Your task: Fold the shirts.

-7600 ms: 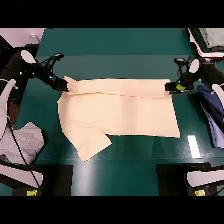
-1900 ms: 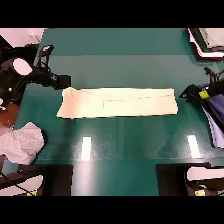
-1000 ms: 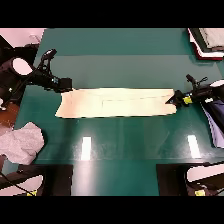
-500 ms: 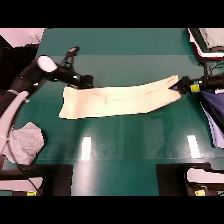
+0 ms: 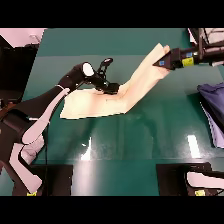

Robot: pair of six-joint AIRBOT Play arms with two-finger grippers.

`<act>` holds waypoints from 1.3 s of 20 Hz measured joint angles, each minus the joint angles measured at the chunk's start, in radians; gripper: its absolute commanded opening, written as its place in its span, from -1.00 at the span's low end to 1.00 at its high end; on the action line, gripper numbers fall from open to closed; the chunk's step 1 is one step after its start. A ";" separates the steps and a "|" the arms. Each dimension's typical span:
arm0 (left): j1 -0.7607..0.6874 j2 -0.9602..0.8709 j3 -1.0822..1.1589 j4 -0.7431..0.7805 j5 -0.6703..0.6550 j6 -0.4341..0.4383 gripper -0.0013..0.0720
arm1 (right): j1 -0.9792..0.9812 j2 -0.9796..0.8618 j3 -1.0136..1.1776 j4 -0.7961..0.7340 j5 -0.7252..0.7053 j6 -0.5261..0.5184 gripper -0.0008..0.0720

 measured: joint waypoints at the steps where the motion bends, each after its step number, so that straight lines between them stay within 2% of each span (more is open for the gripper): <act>1: -0.002 -0.010 0.005 0.004 0.000 0.000 -0.90 | 0.030 -0.004 0.029 0.001 -0.005 0.005 -0.94; 7: -0.007 -0.032 0.019 0.024 -0.027 0.000 -0.90 | 0.163 -0.061 0.154 0.001 -0.024 0.015 -0.94; 11: 0.025 0.027 0.021 0.164 -0.100 -0.018 -0.90 | 0.226 -0.109 0.184 0.000 -0.031 0.016 -0.95; 15: 0.111 0.185 0.021 0.370 -0.190 -0.035 -0.90 | 0.299 -0.163 0.192 0.000 -0.057 0.005 -0.94; 18: 0.208 0.333 0.021 0.481 -0.281 -0.008 -0.90 | 0.372 -0.211 0.195 0.001 -0.103 -0.013 -0.95; 24: 0.385 0.558 0.021 0.560 -0.397 0.021 -0.90 | 0.547 -0.343 0.216 0.002 -0.243 -0.060 -0.94; 25: 0.403 0.578 0.021 0.568 -0.406 0.021 -0.90 | 0.578 -0.377 0.239 0.003 -0.261 -0.066 -0.92; 26: 0.415 0.591 0.021 0.575 -0.412 0.021 -0.90 | 0.606 -0.413 0.266 0.003 -0.283 -0.073 -0.66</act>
